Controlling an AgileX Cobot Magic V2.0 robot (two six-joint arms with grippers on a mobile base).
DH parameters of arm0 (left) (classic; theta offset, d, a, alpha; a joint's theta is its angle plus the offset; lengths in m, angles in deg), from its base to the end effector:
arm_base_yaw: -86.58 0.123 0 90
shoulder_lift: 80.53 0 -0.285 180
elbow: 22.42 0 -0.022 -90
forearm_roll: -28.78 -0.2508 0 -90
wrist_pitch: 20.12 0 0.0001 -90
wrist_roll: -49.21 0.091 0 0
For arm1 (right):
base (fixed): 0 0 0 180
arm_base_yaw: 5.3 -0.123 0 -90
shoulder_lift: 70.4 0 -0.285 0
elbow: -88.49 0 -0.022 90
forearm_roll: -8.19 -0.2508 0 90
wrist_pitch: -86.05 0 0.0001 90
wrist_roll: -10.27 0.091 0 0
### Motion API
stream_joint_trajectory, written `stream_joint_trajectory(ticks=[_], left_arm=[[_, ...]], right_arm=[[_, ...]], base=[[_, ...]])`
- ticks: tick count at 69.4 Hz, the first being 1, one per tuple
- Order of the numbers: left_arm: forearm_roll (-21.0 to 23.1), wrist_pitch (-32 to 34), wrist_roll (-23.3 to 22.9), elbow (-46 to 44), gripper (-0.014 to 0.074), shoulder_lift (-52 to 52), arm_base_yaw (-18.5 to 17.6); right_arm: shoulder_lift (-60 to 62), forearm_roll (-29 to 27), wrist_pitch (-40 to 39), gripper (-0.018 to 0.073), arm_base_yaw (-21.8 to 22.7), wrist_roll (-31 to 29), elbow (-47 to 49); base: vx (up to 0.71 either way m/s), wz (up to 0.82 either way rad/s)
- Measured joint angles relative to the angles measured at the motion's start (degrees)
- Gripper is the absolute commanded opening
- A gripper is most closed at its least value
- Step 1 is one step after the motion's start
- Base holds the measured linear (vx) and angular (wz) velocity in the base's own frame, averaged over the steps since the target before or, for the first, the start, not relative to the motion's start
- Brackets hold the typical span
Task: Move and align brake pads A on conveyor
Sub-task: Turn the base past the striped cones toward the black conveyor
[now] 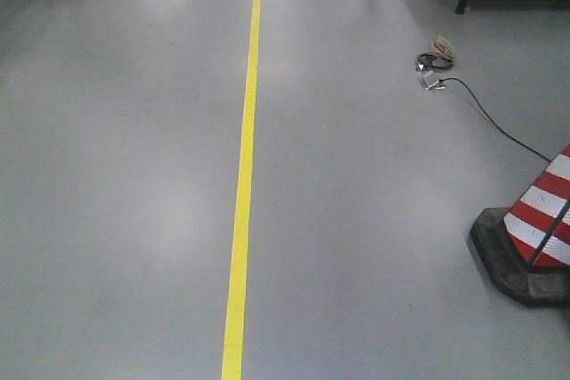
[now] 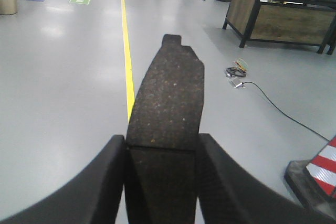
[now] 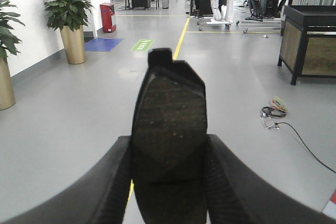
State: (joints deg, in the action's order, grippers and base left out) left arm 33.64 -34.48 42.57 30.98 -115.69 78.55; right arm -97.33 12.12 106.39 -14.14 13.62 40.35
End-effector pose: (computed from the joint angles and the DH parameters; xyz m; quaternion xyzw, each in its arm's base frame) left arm 0.1045 -0.0167 0.2951 -0.0161 0.7817 -0.1130 0.6131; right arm 0.0726 0.0091 0.3293 -0.0511 0.7377 0.0411 0.6720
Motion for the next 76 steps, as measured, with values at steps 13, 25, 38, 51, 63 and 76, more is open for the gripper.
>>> stream_joint_trajectory(ticks=[13,25,38,51,63,76], left_arm=[[0.0,0.0,0.0,0.0,-0.0006,0.0,0.0],[0.0,0.0,0.0,0.0,-0.0006,0.0,0.0],[0.0,0.0,0.0,0.0,-0.0006,0.0,0.0],[-0.1,0.0,0.0,0.0,-0.0006,0.0,0.0],[-0.2,0.0,0.0,0.0,-0.0006,0.0,0.0],[-0.2,0.0,0.0,0.0,-0.0006,0.0,0.0]], right_arm=[[0.0,0.0,0.0,-0.0002,0.0,0.0,0.0],[0.0,0.0,0.0,-0.0002,0.0,0.0,0.0],[0.0,0.0,0.0,-0.0002,0.0,0.0,0.0],[0.0,0.0,0.0,-0.0002,0.0,0.0,0.0],[0.0,0.0,0.0,-0.0002,0.0,0.0,0.0],[0.0,0.0,0.0,-0.0002,0.0,0.0,0.0]], base=[[0.5,-0.03],[0.45,-0.04],[0.39,-0.17],[0.35,-0.46],[0.3,-0.83],[0.24,-1.04]])
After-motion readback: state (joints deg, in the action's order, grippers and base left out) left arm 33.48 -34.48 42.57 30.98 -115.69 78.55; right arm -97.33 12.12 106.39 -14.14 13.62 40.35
